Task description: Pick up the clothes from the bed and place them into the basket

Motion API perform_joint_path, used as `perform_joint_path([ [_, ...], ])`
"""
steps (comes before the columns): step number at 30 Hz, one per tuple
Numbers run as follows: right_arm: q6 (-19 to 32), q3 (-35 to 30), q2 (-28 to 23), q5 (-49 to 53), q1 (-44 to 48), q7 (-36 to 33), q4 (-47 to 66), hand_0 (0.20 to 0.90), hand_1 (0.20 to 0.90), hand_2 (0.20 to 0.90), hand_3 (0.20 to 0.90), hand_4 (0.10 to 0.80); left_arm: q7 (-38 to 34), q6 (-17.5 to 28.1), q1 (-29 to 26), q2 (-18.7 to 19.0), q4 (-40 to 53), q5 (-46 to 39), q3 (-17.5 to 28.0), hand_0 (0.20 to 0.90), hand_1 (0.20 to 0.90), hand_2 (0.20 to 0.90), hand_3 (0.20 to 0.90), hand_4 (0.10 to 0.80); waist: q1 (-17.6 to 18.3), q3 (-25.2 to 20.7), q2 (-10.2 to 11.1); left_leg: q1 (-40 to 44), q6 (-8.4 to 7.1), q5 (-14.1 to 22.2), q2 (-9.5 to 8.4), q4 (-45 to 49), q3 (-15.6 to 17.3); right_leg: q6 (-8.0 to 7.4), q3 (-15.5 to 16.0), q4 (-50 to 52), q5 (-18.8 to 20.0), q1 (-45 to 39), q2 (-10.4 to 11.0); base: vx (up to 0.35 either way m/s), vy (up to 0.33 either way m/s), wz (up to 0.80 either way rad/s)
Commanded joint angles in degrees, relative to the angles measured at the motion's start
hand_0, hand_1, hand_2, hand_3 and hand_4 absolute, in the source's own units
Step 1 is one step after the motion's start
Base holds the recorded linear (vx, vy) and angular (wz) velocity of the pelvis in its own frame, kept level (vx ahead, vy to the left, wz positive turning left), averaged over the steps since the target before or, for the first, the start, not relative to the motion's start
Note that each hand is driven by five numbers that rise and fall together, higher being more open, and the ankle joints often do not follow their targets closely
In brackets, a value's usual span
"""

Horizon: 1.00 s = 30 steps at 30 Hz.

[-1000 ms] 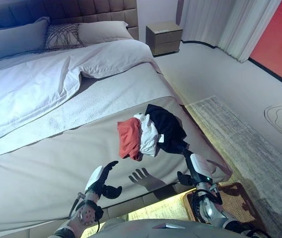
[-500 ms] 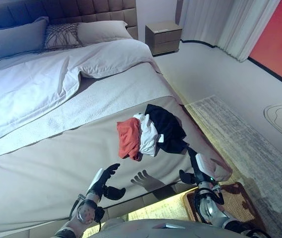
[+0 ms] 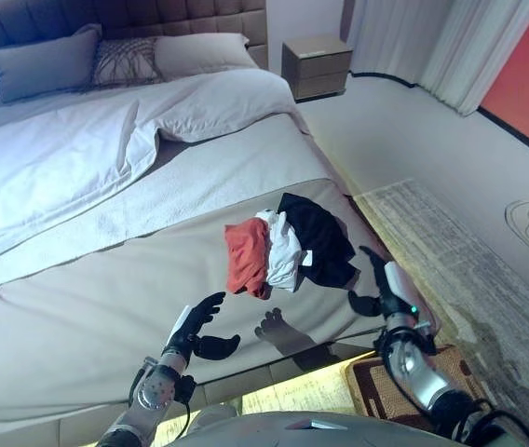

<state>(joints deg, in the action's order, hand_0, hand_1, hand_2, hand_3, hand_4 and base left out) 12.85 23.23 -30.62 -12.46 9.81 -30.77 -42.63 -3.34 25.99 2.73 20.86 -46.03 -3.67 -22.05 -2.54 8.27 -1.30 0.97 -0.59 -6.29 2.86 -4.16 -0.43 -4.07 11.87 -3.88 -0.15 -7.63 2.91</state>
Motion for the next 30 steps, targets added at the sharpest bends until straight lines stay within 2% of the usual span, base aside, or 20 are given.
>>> perform_joint_path([
  [1,0.83,-3.80,-4.19,10.09,19.66,-0.63,0.92,0.900,0.900,0.900,0.900,0.800,0.61,4.58,-10.61,5.72,6.17,-6.64,0.07,0.900,0.900,0.900,0.900,0.800,-2.87,7.06,2.85,-5.43,-0.01,12.26,-1.47,15.59,1.81,2.58,-0.03,15.68,-5.56,10.81,1.99,-0.332,-0.015,0.12],
  [4,0.32,-3.42,-6.83,10.72,27.67,-2.02,-2.34,0.900,0.900,0.900,0.900,0.800,0.02,4.37,-13.29,6.94,10.93,-10.15,-1.46,0.900,0.900,0.900,0.900,0.800,-3.54,10.97,2.30,-12.50,-0.17,13.13,-1.93,22.46,1.15,3.71,0.29,21.95,-7.01,17.00,2.59,-0.273,0.013,0.33],
  [7,-1.05,-2.86,-8.88,10.02,31.07,-2.15,-3.61,0.900,0.900,0.900,0.900,0.800,0.02,5.09,-12.86,7.52,14.77,-11.81,-1.74,0.900,0.900,0.900,0.900,0.800,-4.40,12.41,1.92,-17.29,0.02,14.11,-2.68,27.33,0.63,4.53,0.86,26.33,-8.24,21.02,3.12,-0.115,0.019,0.16],
  [12,-3.23,-1.03,-14.65,11.66,38.57,3.15,-7.70,0.900,0.900,0.900,0.900,0.800,1.65,7.25,-11.18,10.19,22.82,-14.93,-1.48,0.900,0.900,0.900,0.900,0.800,-6.76,15.44,0.35,-26.73,0.67,16.88,-4.13,38.17,-0.85,6.30,2.33,37.38,-11.54,28.97,4.88,-0.065,0.030,0.29],
  [15,-4.09,0.71,-15.94,10.68,42.62,5.04,-11.96,0.900,0.900,0.900,0.900,0.800,1.59,9.07,-10.64,11.32,26.15,-16.47,-1.29,0.900,0.900,0.900,0.900,0.800,-7.82,16.59,-0.58,-31.07,1.25,18.25,-4.79,43.20,-1.00,7.09,2.82,43.34,-13.34,33.23,5.87,-0.032,0.025,0.15],
  [16,-4.53,1.40,-16.21,10.50,43.94,5.41,-13.08,0.900,0.900,0.900,0.900,0.800,1.20,9.69,-10.62,11.52,26.61,-16.98,-1.22,0.900,0.900,0.900,0.900,0.800,-8.08,17.06,-0.85,-32.31,1.53,18.75,-5.10,44.86,-1.04,7.16,2.68,45.17,-13.77,34.62,6.21,0.036,0.028,0.16],
  [17,-5.31,2.40,-16.45,10.52,45.26,5.85,-14.16,0.900,0.900,0.900,0.900,0.800,0.47,10.37,-10.47,11.74,27.25,-17.59,-0.99,0.900,0.900,0.900,0.900,0.800,-8.58,17.62,-1.11,-32.96,1.71,20.84,-5.50,47.20,-1.20,6.75,2.07,47.61,-15.49,35.52,6.36,0.042,0.021,0.14],
  [23,-11.27,5.91,-17.79,7.57,52.12,8.39,-18.50,0.900,0.900,0.900,0.900,0.800,-0.62,10.96,-10.73,12.59,31.70,-23.49,1.28,0.900,0.900,0.900,0.900,0.800,-9.93,19.95,-2.63,-40.16,2.99,23.76,-7.17,56.76,-1.01,7.09,2.02,56.54,-17.39,43.33,7.81,0.006,0.013,0.06],
  [30,-16.94,10.89,-20.88,7.04,59.85,13.10,-23.30,0.900,0.900,0.900,0.900,0.800,-1.87,12.74,-9.73,14.59,38.22,-25.65,2.72,0.900,0.900,0.900,0.900,0.800,-11.07,21.50,-4.06,-48.34,4.05,24.72,-7.69,62.98,-1.05,7.26,1.26,63.08,-18.17,52.39,8.00,-0.051,-0.002,-0.01],
])
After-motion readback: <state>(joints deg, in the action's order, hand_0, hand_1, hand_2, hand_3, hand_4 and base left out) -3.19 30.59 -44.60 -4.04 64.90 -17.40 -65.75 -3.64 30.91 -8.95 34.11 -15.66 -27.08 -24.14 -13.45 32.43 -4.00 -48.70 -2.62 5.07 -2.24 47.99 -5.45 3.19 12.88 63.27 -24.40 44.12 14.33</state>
